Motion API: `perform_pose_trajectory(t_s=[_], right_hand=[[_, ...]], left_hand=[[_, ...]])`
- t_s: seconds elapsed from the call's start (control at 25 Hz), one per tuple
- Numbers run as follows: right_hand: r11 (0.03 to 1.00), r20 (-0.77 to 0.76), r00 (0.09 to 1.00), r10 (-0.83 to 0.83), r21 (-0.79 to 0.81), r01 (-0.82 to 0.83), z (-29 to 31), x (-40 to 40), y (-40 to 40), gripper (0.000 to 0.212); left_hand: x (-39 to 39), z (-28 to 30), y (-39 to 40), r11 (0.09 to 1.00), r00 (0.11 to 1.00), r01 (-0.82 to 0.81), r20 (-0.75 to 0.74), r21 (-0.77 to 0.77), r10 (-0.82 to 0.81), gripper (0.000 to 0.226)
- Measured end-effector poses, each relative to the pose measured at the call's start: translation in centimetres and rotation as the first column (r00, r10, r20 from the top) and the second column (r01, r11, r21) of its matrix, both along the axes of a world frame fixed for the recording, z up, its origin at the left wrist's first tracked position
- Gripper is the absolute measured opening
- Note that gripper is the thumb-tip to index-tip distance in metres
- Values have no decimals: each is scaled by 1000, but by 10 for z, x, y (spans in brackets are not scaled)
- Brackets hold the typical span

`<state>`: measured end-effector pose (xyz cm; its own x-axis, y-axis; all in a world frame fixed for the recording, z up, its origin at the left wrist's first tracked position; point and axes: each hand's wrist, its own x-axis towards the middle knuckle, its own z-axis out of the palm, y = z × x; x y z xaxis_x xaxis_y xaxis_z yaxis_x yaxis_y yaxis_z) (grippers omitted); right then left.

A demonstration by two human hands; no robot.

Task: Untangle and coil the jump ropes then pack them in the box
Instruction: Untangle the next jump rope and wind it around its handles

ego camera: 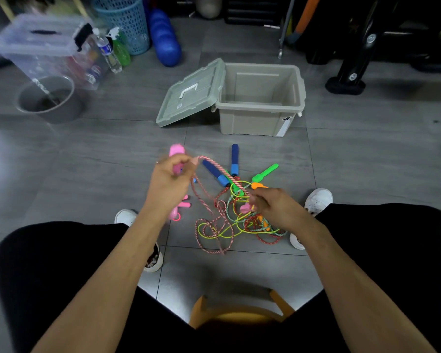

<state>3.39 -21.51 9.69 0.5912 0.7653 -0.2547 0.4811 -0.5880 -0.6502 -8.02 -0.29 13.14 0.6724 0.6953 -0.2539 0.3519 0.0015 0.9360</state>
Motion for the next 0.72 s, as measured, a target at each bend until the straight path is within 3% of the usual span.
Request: perform_pose_trajectory(t_s=[0.04, 0.16, 0.2, 0.32, 0.44, 0.56, 0.64, 0.72], right_hand=[[1000, 22, 1000, 7, 22, -7, 1, -1, 2, 23], [984, 71, 997, 16, 175, -28, 15, -6, 10, 23], [978, 102, 994, 36, 202, -56, 18, -7, 12, 22], [963, 169, 978, 118, 220, -154, 20, -10, 15, 22], [953, 143, 984, 108, 267, -143, 19, -13, 16, 21], [958, 186, 982, 22, 278, -74, 20, -11, 13, 31], [961, 258, 964, -64, 276, -10, 20, -8, 9, 39], [968, 322, 943, -85, 253, 1, 20, -6, 7, 39]], left_hand=[[-3, -10, 5, 997, 991, 72, -119, 27, -68, 12], [-9, -33, 5, 903, 837, 387, -480, 184, -261, 12], [-9, -32, -1, 882, 841, 409, -471, 233, -266, 16], [-3, -19, -20, 777, 902, 430, -247, 459, -353, 41], [-1, -17, -32, 634, 847, 519, -243, 573, -473, 23], [2, -13, -29, 685, 869, 490, -238, 539, -434, 10], [5, -7, -23, 760, 878, 478, -254, 440, -406, 17], [4, 0, -21, 773, 862, 502, -293, 387, -413, 31]])
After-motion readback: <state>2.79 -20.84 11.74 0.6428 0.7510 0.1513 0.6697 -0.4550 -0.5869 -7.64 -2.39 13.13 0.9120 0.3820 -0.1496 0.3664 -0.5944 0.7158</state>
